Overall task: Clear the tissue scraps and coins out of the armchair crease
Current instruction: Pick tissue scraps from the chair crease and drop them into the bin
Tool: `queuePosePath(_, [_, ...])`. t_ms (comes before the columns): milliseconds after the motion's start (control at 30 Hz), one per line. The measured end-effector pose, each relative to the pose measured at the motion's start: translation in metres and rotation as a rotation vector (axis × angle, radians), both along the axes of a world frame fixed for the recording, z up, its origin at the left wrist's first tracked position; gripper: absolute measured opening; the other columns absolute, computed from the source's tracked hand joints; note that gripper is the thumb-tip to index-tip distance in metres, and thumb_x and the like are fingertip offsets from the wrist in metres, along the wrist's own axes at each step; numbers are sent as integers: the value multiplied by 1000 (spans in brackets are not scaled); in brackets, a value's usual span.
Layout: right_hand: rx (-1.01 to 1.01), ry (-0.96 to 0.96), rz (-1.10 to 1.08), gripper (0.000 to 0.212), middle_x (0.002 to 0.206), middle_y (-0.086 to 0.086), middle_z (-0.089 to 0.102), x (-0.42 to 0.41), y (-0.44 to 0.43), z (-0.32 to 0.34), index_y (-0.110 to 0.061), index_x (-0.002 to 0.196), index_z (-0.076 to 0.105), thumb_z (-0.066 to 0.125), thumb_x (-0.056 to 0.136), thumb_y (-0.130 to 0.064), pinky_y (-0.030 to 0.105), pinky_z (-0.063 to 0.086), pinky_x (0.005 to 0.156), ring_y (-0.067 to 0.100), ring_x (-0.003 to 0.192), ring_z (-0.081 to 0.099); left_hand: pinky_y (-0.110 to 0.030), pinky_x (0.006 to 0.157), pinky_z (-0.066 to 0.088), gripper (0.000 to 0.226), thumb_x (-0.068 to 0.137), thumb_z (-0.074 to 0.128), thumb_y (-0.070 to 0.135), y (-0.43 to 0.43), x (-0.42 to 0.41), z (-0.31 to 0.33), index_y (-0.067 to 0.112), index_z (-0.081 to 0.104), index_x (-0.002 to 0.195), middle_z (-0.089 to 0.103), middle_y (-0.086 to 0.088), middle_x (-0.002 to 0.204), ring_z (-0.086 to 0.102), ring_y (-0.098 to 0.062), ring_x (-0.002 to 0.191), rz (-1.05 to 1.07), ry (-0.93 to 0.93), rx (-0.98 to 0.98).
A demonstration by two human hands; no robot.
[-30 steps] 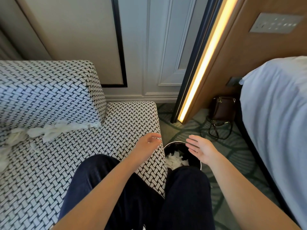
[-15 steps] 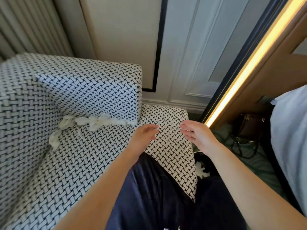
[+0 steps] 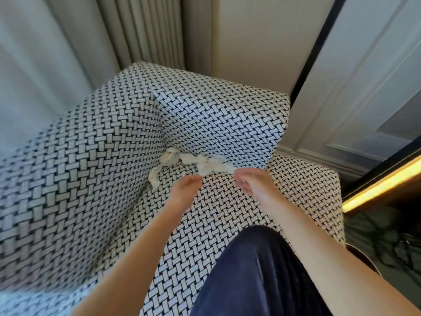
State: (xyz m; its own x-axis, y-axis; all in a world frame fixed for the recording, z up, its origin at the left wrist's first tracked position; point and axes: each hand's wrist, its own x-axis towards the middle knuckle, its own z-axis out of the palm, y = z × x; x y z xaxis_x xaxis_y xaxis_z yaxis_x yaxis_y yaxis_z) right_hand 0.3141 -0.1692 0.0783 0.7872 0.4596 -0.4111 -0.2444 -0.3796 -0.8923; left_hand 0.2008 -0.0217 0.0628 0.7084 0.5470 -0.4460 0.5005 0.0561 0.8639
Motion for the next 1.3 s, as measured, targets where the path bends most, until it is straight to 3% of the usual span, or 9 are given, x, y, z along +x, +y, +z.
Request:
queuePosePath(167, [-113,-178,272,12,88,-6,62,-8,63,-19,-18,87,63,53,94,-18,17,44,68,12,83,58,-21,71,44,34,94,51,23,56,-15,-24,23,54,128,54,5,104,50,-10,83,181,108,0])
queuePosePath(267, [-199,-247,375,24,111,-3,65,-14,91,-35,-13,110,64,53,95,-26,25,48,85,13,100,60,-10,52,43,36,95,52,19,78,-15,-38,17,52,131,48,7,88,43,-5,68,247,164,-8])
queuePosePath(367, [-232,-278,482,25,116,-7,62,-17,110,-54,-16,117,62,52,95,-22,12,38,76,6,103,56,-20,87,38,42,93,55,20,93,-12,-54,15,50,135,37,-5,141,47,-17,114,227,217,31])
queuePosePath(500, [-276,-310,601,29,130,-3,57,-16,127,-73,-16,121,61,54,93,-14,16,37,91,12,118,53,-36,117,17,59,91,58,28,100,-9,-76,22,36,144,10,-4,157,12,-22,144,59,330,91])
queuePosePath(600, [-278,-360,672,36,135,-1,51,-18,143,-87,-18,127,57,58,91,-14,25,33,102,20,127,47,-47,116,-9,82,90,54,45,98,-18,-100,37,-1,149,-27,-2,155,-25,-24,142,-257,522,286])
queuePosePath(700, [-236,-465,746,37,138,6,48,-20,160,-97,-21,131,54,55,94,-21,27,23,110,23,136,33,-46,110,-19,94,87,55,53,93,-27,-117,44,-20,143,-45,-2,145,-39,-25,134,-382,532,393])
queuePosePath(900, [-419,-610,931,55,152,16,29,-25,202,-122,-44,137,42,22,87,-58,45,-1,119,32,146,4,-44,109,-20,97,83,51,61,90,-25,-128,34,-17,147,-46,-8,143,-42,-27,132,-435,633,491])
queuePosePath(1067, [-537,-604,973,44,158,15,9,-17,224,-127,-44,139,38,38,96,-43,48,2,117,36,144,-6,-41,107,-23,90,84,52,60,88,-23,-129,39,-8,148,-51,-3,137,-45,-25,130,-446,633,485])
queuePosePath(1300, [-660,-653,1028,42,156,9,18,-19,243,-120,-33,138,42,31,98,-37,50,3,116,39,142,7,-37,103,-26,91,83,53,60,87,-23,-130,42,-9,147,-53,1,134,-46,-21,128,-434,629,472])
